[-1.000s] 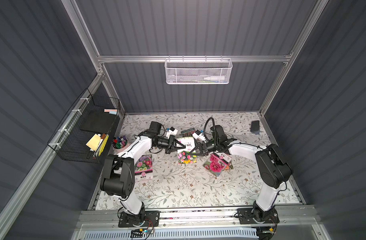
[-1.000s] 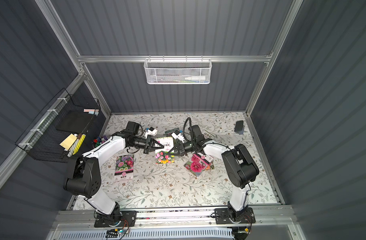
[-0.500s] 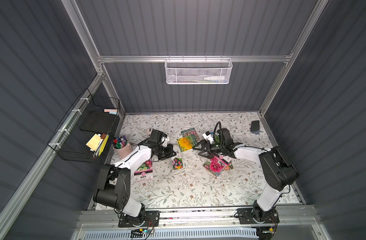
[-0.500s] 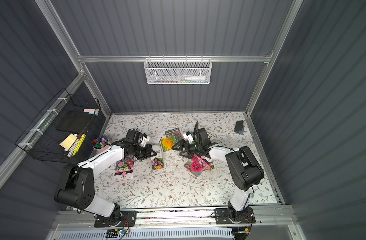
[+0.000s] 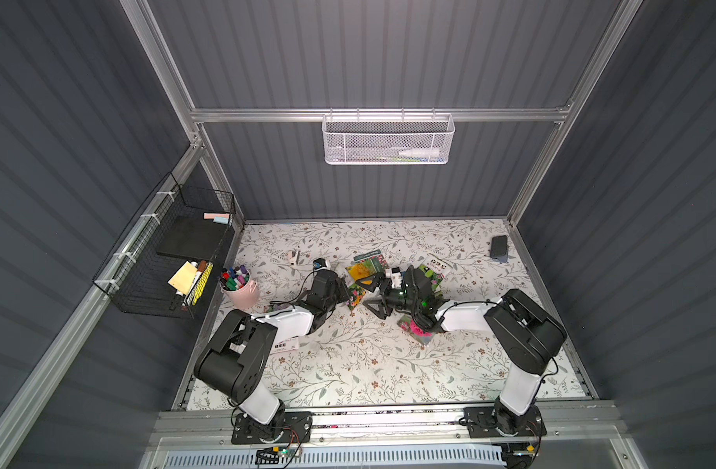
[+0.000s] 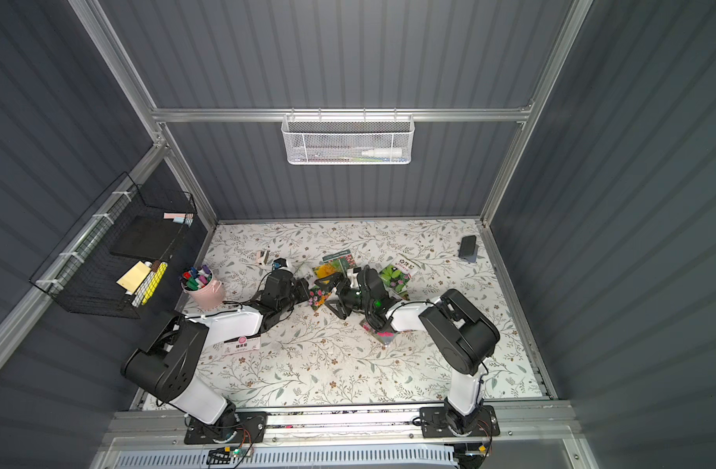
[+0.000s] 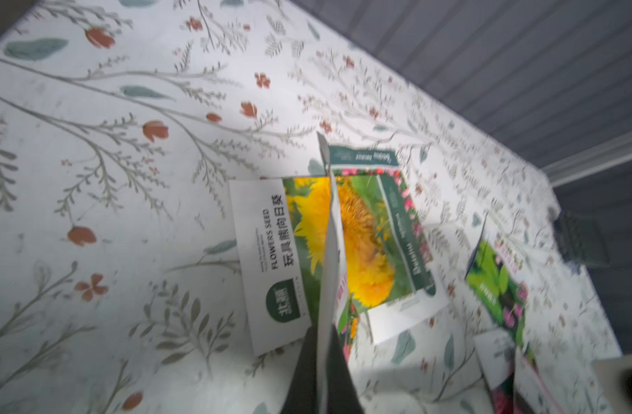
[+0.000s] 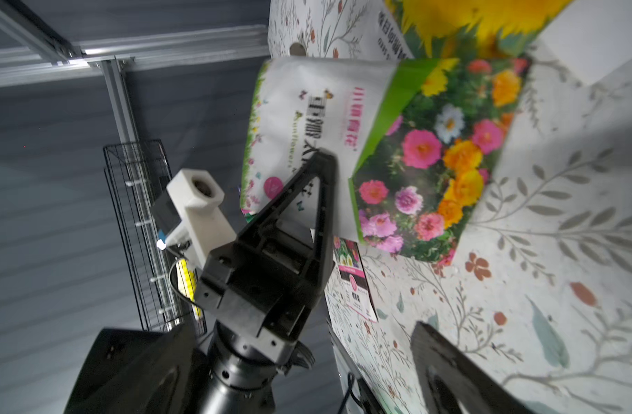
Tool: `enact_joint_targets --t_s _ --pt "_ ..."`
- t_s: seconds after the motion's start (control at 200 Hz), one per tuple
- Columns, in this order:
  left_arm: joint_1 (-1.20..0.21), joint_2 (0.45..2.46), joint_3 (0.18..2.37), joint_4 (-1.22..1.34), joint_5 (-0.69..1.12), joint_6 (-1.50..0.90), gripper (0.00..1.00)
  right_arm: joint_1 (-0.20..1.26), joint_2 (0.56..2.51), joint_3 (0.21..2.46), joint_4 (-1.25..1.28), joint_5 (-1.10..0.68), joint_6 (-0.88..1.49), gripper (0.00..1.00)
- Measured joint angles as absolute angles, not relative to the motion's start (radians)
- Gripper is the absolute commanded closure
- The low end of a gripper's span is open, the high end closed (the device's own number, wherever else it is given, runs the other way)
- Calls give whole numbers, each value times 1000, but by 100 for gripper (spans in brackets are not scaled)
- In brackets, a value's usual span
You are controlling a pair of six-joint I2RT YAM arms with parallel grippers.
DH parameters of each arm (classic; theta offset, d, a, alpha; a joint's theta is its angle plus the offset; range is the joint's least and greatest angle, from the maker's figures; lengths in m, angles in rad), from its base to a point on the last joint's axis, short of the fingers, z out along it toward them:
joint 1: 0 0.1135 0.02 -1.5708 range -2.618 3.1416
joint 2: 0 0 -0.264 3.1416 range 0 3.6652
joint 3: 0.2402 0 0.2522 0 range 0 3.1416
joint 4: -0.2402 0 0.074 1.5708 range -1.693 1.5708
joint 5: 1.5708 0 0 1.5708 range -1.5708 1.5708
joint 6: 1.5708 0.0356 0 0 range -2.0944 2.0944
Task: Arrange the seed packets in a row
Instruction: Pick up the seed packet from the center of the board.
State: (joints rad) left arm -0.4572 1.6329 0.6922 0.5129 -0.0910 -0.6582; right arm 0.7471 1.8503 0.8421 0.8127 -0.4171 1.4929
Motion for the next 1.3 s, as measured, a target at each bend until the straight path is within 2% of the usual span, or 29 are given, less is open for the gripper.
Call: enact_joint_targets --t_s 0.29,0.55,0.73,0.775,0.82,0.98,1.025,1.121,1.301 --pt "-549 1657 656 743 -226 -723 100 750 1946 815 1029 -212 1629 7" --pt "-591 1655 701 768 -237 -713 100 779 2117 840 1194 -117 1742 9" --pt "-597 1655 712 776 -236 -703 100 805 2129 865 1240 -78 1771 13" --pt "-598 1655 714 776 -236 -703 100 810 2129 872 1254 -67 1783 17" --pt "-601 1655 714 778 -238 -703 100 814 2129 876 1267 -53 1789 27" --pt "-610 1655 716 781 -236 -696 100 810 2130 877 1297 -7 1808 80" --pt "-610 1655 716 776 -237 -696 100 808 2130 877 1306 -1 1807 90" --pt "-610 1656 716 765 -237 -696 100 805 2122 874 1316 9 1813 96" --pt "-612 1656 716 762 -236 -696 100 805 2109 865 1307 12 1813 94"
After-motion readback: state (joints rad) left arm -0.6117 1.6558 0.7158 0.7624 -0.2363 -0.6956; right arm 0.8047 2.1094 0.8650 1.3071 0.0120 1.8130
